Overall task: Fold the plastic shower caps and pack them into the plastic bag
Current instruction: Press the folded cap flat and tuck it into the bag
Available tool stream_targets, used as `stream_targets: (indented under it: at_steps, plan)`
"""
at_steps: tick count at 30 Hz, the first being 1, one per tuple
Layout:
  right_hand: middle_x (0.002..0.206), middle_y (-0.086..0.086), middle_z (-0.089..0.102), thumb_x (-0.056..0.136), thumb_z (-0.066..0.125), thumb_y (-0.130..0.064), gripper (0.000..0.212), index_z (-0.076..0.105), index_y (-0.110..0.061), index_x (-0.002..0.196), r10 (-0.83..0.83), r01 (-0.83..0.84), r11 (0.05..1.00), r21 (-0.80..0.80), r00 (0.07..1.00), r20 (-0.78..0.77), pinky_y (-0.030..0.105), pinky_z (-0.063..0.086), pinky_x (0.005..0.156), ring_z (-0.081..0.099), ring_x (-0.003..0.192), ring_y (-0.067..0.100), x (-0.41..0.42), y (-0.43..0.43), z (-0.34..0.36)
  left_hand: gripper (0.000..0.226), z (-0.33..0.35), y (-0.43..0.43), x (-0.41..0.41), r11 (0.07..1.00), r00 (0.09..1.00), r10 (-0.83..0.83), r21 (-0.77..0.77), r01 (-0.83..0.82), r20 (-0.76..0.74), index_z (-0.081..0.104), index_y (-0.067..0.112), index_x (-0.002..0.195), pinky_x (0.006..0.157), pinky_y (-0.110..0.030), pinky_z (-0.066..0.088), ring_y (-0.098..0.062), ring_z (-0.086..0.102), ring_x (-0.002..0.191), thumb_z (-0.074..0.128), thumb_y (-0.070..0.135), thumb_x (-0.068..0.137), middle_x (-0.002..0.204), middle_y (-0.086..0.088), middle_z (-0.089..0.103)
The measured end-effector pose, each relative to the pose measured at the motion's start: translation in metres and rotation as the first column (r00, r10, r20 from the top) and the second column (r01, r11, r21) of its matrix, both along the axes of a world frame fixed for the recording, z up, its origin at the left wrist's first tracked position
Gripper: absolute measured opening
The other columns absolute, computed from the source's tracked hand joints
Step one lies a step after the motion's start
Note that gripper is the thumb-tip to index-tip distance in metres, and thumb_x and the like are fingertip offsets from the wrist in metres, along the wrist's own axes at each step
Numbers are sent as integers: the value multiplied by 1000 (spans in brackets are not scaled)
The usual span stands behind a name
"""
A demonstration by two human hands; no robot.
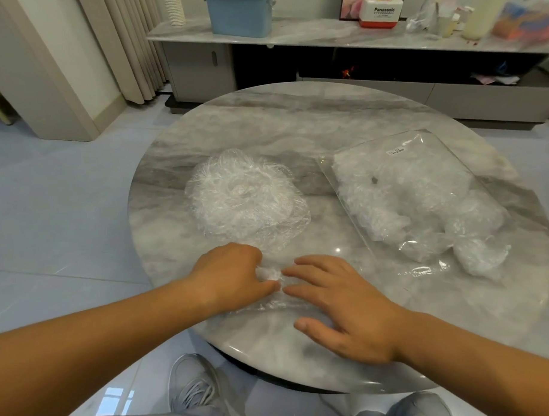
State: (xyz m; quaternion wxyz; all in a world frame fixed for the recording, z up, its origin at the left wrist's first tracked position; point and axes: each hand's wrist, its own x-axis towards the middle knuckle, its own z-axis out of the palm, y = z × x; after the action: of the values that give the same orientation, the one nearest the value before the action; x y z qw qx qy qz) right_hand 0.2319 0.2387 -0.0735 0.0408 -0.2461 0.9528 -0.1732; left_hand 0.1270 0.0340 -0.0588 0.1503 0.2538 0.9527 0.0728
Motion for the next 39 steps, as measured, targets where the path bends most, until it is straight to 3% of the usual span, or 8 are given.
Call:
stream_targets:
  at_steps: [7,12,15,21,23,28,34,39]
  plan:
    - [162,-6,34,103,28,-61,60,43,-25,150,102,-108,973,204,994,40,35,30,111,35,138,17,5,-1,-7,33,3,2,-8,959,936,162,173,-224,312,56,20,89,59,-25,43,-10,57,72,76,46,83,81,7,59]
    - [152,-9,38,104,27,-60,58,38,-29,151,101,-103,978,182,995,20,36,31,110,35,133,17,7,-1,-8,22,11,11,1,629,527,47,385,-675,848,58,10,85,60,-29,57,-20,66,65,77,19,88,70,-10,61]
    - [128,-8,46,103,33,-59,54,47,-29,146,104,-106,983,148,994,21,38,36,109,39,126,16,8,-1,-9,20,11,14,6,559,425,-60,383,-736,903,66,6,95,72,-35,60,-25,73,78,74,24,90,86,-15,69]
    - [133,-5,59,95,59,-40,38,64,-22,128,-60,37,981,-189,991,-118,29,46,102,56,122,10,11,19,-1,25,1,18,12,624,500,-12,397,-673,866,71,5,107,77,-34,61,-15,72,80,71,27,94,95,-12,71]
    - [126,-5,58,95,53,-46,41,63,-20,125,-249,227,962,-154,958,-144,28,49,95,58,114,13,9,20,2,22,-1,20,14,658,569,-6,431,-617,822,72,9,106,78,-32,61,-12,71,80,73,25,92,92,-9,72]
    - [102,-9,56,91,58,-60,53,50,-24,129,-609,610,790,60,772,182,23,41,73,57,92,11,-3,13,6,26,-2,23,14,696,622,3,445,-564,783,69,9,110,78,-33,62,-17,70,82,77,23,89,94,-12,72]
    - [64,-9,57,86,74,-35,27,56,-19,73,-610,714,687,-134,667,427,22,41,57,53,58,7,-13,11,8,26,0,22,16,700,620,-5,446,-558,784,68,11,111,80,-35,62,-17,71,82,76,23,89,97,-14,73]
    - [65,-6,63,92,72,-22,18,65,-11,80,-368,698,373,-611,716,593,15,45,58,57,60,6,-9,-2,21,14,3,23,14,651,530,-19,412,-637,848,68,8,108,88,-44,61,-17,69,81,63,14,96,97,-14,71]
